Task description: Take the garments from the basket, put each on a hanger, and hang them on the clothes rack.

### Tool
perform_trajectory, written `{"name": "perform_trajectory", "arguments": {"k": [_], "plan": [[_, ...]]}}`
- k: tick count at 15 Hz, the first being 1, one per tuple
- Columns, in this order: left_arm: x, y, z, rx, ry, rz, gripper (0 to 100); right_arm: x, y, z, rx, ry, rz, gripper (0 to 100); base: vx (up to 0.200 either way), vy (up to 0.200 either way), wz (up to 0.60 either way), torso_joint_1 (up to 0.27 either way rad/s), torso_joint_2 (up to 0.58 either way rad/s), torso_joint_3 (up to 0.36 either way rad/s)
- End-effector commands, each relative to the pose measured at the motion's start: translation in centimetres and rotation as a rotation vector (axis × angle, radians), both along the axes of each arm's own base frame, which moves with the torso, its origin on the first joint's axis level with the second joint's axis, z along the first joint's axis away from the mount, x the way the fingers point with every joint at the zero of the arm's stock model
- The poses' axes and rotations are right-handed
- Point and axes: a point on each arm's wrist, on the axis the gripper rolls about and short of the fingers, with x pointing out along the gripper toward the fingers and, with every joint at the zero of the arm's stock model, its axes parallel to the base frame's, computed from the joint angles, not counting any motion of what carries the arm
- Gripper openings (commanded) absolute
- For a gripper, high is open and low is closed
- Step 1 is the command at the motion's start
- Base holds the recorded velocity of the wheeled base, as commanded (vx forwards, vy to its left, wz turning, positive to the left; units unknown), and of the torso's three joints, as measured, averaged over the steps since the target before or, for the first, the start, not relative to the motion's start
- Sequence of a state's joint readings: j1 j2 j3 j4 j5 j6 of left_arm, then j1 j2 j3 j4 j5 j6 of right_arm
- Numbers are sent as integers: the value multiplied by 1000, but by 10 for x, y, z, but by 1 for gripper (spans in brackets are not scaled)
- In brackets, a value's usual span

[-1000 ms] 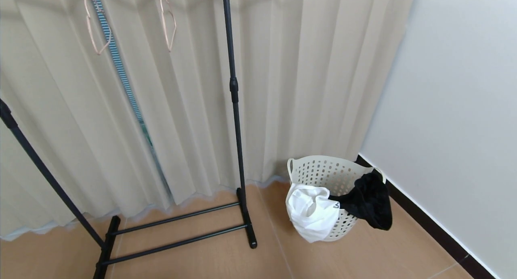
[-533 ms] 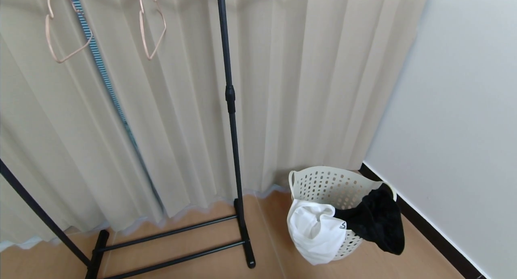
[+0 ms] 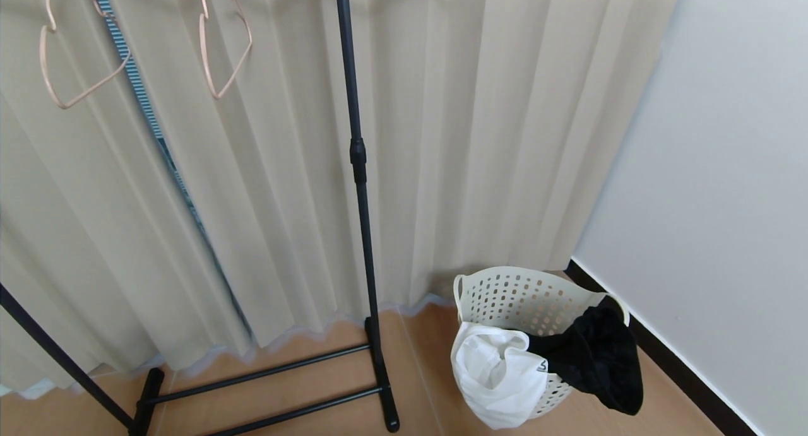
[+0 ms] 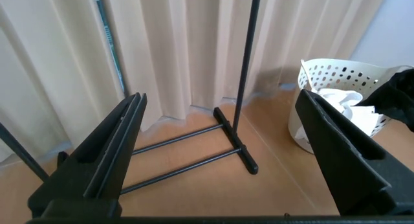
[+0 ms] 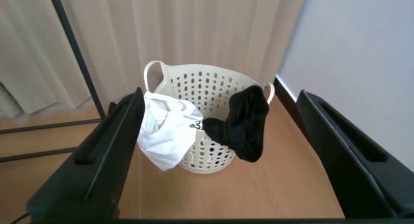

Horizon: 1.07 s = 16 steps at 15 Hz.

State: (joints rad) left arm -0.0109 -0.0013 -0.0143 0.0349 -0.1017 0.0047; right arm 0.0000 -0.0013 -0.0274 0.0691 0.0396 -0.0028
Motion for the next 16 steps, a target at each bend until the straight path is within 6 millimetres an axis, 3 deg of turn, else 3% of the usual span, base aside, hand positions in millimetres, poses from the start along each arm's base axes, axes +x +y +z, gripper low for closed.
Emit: {"name": "perform_trajectory", "arguments": {"k": [1,4,8,10,16], "plan": [[0,0,0,0,2,1,100,0,0,0,0,1,0,100,0,0,0,0,0,0],[0,0,0,0,2,1,100,0,0,0,0,1,0,100,0,0,0,0,0,0],[0,0,0,-2,2,1,100,0,0,0,0,1,0,100,0,0,-600,0,2,5],[0,0,0,-2,2,1,100,0,0,0,0,1,0,100,0,0,0,0,0,0],[0,0,0,-2,2,-1,100,0,0,0,0,1,0,100,0,-200,0,0,0,3]]}}
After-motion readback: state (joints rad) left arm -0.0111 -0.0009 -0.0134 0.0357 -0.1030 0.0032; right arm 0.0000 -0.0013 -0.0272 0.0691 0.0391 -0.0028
